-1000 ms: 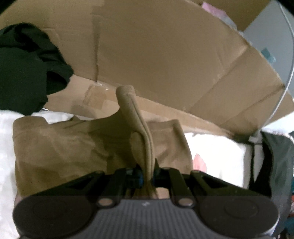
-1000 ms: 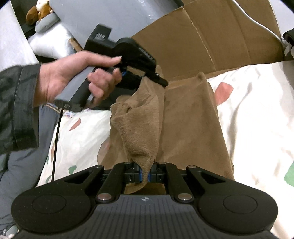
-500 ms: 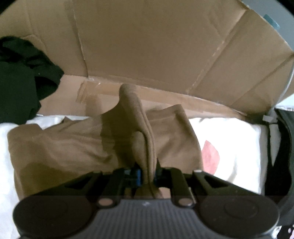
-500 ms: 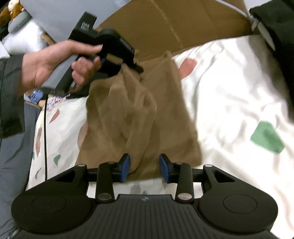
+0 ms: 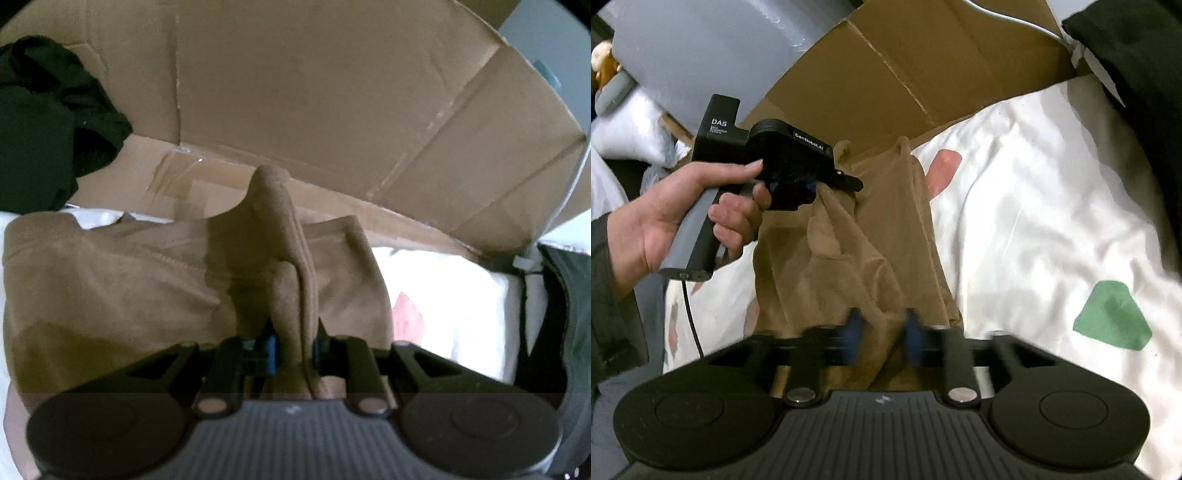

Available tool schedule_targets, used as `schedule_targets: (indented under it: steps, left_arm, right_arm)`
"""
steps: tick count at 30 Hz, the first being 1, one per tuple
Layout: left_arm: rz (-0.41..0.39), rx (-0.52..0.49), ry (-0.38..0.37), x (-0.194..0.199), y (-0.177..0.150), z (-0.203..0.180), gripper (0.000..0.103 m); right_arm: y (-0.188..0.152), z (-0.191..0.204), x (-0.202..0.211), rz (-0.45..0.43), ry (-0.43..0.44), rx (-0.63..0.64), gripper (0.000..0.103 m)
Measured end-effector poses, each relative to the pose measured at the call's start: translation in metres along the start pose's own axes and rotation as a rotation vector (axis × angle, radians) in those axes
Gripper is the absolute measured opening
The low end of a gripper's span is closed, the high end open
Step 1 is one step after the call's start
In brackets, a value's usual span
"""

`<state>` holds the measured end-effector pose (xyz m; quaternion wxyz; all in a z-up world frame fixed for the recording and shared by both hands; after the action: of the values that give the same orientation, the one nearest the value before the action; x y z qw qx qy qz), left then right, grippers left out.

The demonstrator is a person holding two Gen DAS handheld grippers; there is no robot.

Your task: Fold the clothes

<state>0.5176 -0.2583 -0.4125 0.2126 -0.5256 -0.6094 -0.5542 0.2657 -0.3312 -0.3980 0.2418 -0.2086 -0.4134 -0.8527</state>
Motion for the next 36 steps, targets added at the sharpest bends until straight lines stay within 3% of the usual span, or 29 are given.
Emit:
schedule_targets:
  steps: [5,9,15,19,25,31,36]
  left_arm:
    - [-0.073,-0.113,0.047,0.004,0.008,-0.010,0.017]
    - [-0.068,-0.153,0.068,-0.002,0.005,-0.020,0.017]
    - [-0.065,-0.093,0.083,-0.008,0.010,-0.023,0.017]
    - [-0.052,0.014,0.066,-0.014,0.011,-0.017,0.017]
    - [-0.067,-0.004,0.077,-0.014,0.010,-0.026,0.025]
    - [-0.058,-0.010,0.065,-0.013,0.004,-0.030,0.026]
    - [-0.057,-0.042,0.075,-0.015,0.000,-0.035,0.009]
  right_arm:
    - [-0.007,-0.007,0.006,0.040,-0.038,-0.025,0.007]
    - [-0.011,-0.006,0.011,0.055,-0.046,-0.033,0.006]
    - [-0.011,-0.003,0.018,0.052,-0.044,-0.009,0.006]
    - [-0.014,-0.006,0.018,0.064,-0.032,-0.015,0.006]
    - [-0.017,-0.005,0.013,0.071,-0.036,-0.023,0.006]
    - [-0.020,-0.007,0.011,0.087,-0.026,-0.033,0.006]
    - [-0.018,-0.003,0.007,0.095,-0.023,-0.035,0.006]
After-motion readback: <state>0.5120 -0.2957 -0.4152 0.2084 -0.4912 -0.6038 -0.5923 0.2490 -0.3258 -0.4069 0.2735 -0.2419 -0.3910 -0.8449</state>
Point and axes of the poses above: each gripper's, at about its wrist camera, not at the fingertips, and x roughly against the way its jaws point, z to its left, y to its top, the point moved 10 cm from there along -x, roughly the way its jaws point, and after that the axes turned 7 degrees about -z, right-handed, at the moved point
